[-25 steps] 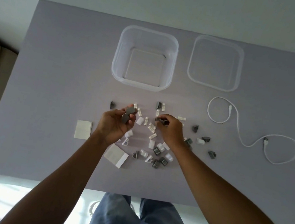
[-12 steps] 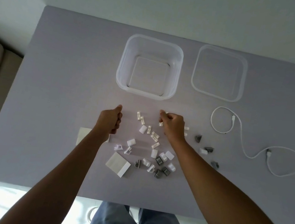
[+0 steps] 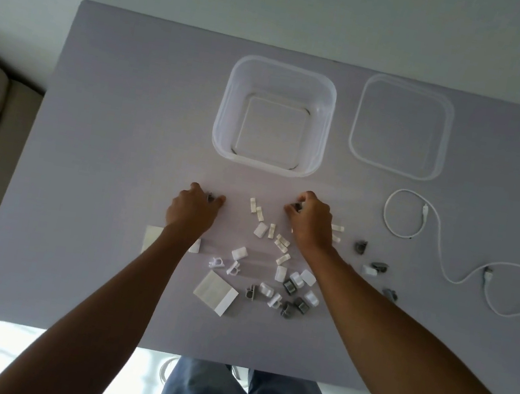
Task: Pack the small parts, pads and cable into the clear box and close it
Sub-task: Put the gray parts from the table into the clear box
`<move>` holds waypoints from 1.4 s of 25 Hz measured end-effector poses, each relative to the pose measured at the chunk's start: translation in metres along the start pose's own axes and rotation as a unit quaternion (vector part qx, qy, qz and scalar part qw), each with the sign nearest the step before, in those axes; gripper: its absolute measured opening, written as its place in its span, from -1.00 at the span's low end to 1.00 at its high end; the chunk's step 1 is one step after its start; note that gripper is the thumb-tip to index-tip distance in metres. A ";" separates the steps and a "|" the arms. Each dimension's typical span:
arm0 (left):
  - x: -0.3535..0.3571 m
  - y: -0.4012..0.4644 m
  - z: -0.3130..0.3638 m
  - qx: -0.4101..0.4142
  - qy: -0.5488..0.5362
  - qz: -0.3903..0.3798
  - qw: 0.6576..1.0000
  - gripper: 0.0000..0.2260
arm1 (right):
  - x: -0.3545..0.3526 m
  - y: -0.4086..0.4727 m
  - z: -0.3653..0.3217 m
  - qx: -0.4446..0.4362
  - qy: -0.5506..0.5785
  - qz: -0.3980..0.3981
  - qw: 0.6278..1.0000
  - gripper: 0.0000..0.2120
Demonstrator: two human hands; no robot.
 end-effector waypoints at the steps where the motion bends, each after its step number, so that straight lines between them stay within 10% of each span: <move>1: 0.000 0.000 0.002 0.009 0.011 0.002 1.000 -0.52 | 0.001 -0.001 0.002 0.004 0.007 0.003 1.000 -0.71; 6: 0.000 0.004 0.010 0.051 0.014 -0.031 0.998 -0.67 | 0.001 -0.005 0.012 -0.016 0.024 0.009 1.000 -0.75; 9: -0.003 -0.008 0.021 0.032 -0.216 -0.141 0.966 -0.73 | -0.007 -0.012 0.008 0.020 0.170 0.010 0.985 -0.78; 15: 0.001 -0.064 0.057 0.072 -0.603 -0.399 0.687 -0.80 | -0.048 -0.062 0.017 0.160 0.716 -0.114 0.670 -0.82; 19: 0.011 -0.094 0.087 0.104 -0.611 -0.466 0.632 -0.83 | -0.074 -0.094 0.047 0.126 0.752 -0.121 0.635 -0.79; 22: 0.023 -0.108 0.103 0.092 -0.596 -0.471 0.644 -0.85 | -0.084 -0.105 0.076 0.165 0.707 -0.063 0.685 -0.71; 25: 0.036 -0.116 0.112 0.068 -0.541 -0.474 0.691 -0.92 | -0.086 -0.110 0.108 0.212 0.539 0.035 0.814 -0.68; 29: 0.064 -0.117 0.110 0.079 -0.313 -0.391 0.862 -0.70 | -0.080 -0.112 0.138 0.140 0.243 0.083 0.956 -0.81; 31: 0.079 -0.114 0.103 0.142 -0.129 -0.258 0.947 -0.68 | -0.075 -0.112 0.140 0.109 0.127 0.046 0.985 -0.79; 35: 0.093 -0.122 0.089 0.194 0.067 -0.144 0.968 -0.74 | -0.067 -0.104 0.134 0.092 0.029 -0.033 0.995 -0.62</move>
Point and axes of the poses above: each hand's wrist, its own y-axis towards the middle knuckle, its own x-axis out of the palm, z = x × y, the point moved 2 cm from there along y, towards the middle knuckle, and after that the axes turned 6 degrees about -z, right-handed, at the moved point
